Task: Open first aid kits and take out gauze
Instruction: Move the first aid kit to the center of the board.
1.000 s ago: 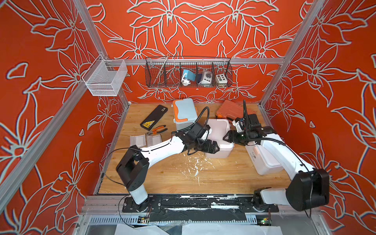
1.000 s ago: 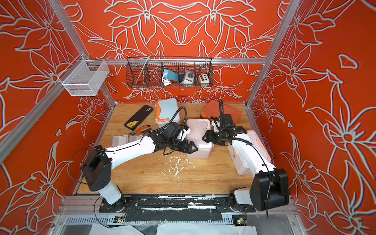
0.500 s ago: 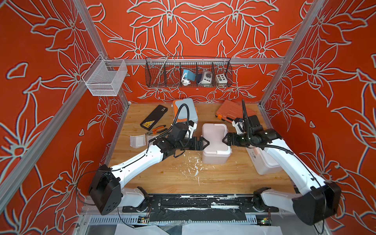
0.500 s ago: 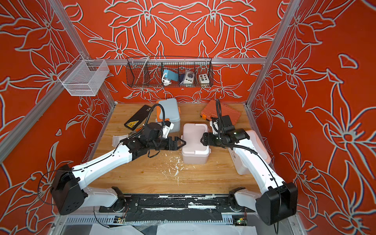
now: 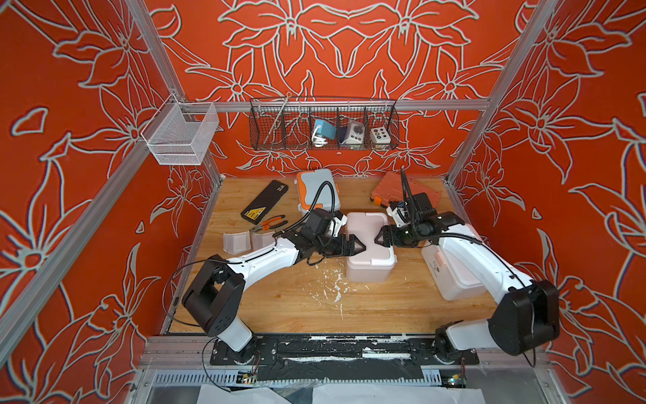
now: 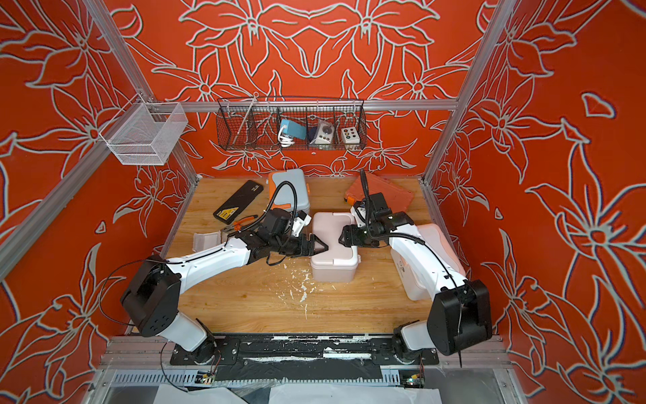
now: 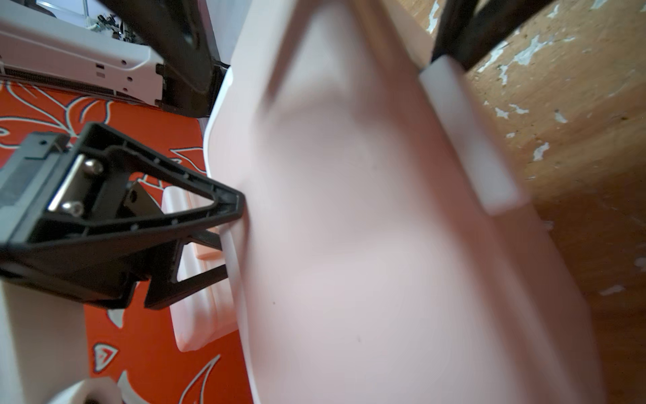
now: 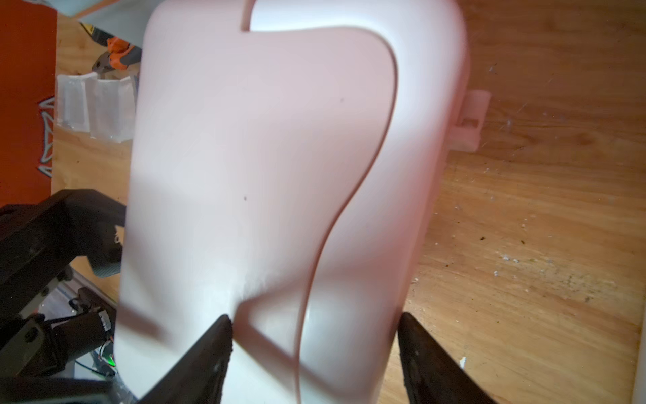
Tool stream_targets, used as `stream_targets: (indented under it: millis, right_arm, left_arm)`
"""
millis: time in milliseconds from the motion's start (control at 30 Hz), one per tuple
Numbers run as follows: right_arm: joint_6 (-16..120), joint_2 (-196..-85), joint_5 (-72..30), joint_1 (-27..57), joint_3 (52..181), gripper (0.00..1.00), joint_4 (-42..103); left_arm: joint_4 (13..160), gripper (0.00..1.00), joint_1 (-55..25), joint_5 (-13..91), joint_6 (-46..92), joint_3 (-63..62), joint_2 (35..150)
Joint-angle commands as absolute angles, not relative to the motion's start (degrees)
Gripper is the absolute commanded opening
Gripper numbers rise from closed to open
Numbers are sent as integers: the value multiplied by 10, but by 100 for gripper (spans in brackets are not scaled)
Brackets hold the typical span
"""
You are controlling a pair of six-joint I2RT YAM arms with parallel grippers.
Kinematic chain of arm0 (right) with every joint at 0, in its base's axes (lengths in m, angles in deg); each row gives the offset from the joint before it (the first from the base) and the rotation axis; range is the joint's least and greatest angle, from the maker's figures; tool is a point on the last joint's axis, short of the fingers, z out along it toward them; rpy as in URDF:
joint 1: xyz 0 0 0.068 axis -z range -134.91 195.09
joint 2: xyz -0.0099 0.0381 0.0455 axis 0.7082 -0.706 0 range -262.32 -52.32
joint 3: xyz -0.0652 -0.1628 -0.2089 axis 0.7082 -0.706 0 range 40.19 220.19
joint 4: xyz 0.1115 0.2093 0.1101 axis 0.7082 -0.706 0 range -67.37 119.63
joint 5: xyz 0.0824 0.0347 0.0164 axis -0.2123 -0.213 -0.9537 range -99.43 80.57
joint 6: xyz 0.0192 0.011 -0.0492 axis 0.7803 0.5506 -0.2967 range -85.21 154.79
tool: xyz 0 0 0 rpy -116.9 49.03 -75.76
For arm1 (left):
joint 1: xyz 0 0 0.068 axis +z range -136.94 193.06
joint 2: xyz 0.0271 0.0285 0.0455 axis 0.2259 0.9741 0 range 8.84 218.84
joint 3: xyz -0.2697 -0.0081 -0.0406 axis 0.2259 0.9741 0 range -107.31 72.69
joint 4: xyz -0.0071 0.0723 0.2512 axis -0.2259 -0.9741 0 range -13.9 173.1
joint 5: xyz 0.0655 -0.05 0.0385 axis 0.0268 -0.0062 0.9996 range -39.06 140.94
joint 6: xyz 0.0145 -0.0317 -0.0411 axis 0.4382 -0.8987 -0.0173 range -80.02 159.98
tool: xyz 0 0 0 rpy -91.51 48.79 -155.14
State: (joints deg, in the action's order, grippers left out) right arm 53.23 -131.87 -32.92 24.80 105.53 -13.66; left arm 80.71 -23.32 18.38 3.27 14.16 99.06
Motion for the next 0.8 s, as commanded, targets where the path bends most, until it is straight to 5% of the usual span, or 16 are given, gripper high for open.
stream_targets:
  millis: [0, 367, 600, 767]
  right_arm:
    - [515, -1306, -371, 216, 1029, 73, -159]
    - [559, -1227, -375, 154, 974, 73, -162]
    - [545, -1216, -196, 154, 1056, 79, -265]
    - [531, -1210, -261, 153, 1100, 76, -245]
  left_arm:
    - [868, 94, -254, 137, 8, 164, 958]
    - [929, 94, -262, 140, -62, 303, 821]
    - [916, 95, -196, 158, -65, 362, 735]
    - [961, 96, -140, 102, -62, 374, 741]
